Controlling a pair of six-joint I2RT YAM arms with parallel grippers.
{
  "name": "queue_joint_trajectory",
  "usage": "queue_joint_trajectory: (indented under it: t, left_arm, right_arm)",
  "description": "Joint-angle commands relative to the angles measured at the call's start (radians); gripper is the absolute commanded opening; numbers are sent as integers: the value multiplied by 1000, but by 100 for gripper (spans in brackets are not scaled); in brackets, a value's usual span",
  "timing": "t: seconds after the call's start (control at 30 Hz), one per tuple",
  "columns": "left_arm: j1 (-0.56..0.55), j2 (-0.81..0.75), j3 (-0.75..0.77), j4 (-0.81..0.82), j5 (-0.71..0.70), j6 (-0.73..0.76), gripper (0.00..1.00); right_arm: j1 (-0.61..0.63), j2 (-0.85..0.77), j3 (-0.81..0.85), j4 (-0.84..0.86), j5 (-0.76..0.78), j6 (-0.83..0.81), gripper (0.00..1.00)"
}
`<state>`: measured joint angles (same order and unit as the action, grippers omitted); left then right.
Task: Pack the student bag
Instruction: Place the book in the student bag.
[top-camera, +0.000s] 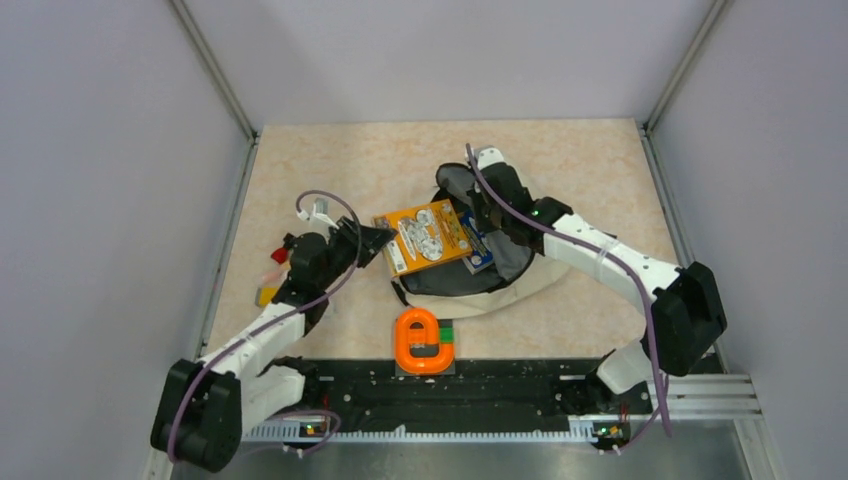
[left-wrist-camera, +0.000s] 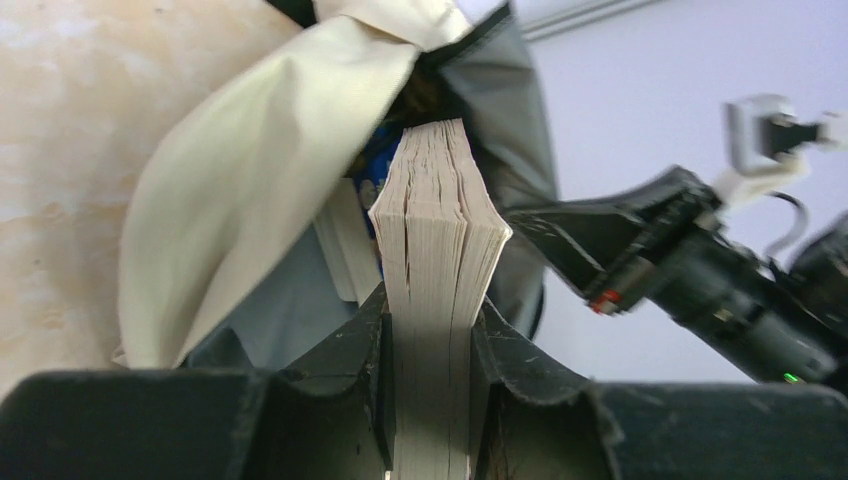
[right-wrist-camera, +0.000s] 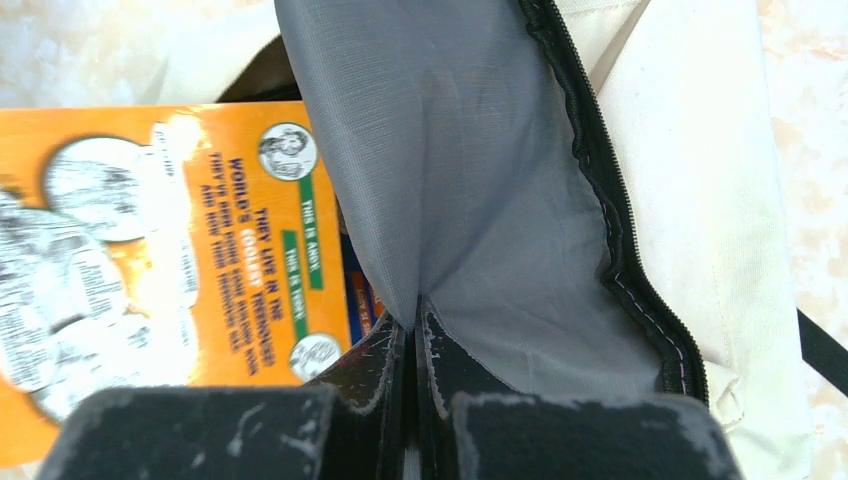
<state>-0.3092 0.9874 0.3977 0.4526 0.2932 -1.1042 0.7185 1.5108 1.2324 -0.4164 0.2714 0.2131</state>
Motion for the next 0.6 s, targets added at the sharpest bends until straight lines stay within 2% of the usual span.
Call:
queue_joint_trajectory:
  t: [0.0, 0.13, 0.33, 0.57]
  left_arm:
    - [-43, 77, -18, 253, -108, -51, 0]
    - [-85, 168, -17, 330, -147, -66, 0]
    - [-185, 261, 7, 340, -280, -62, 0]
    - [-311, 376, 12, 392, -454, -130, 0]
  right_arm:
    - [-3, -83, 15, 107, -21, 37, 0]
    - [-2, -86, 15, 115, -23, 37, 0]
    - [-2, -68, 12, 127, -34, 42, 0]
    - [-2, -55, -17, 182, -44, 56, 0]
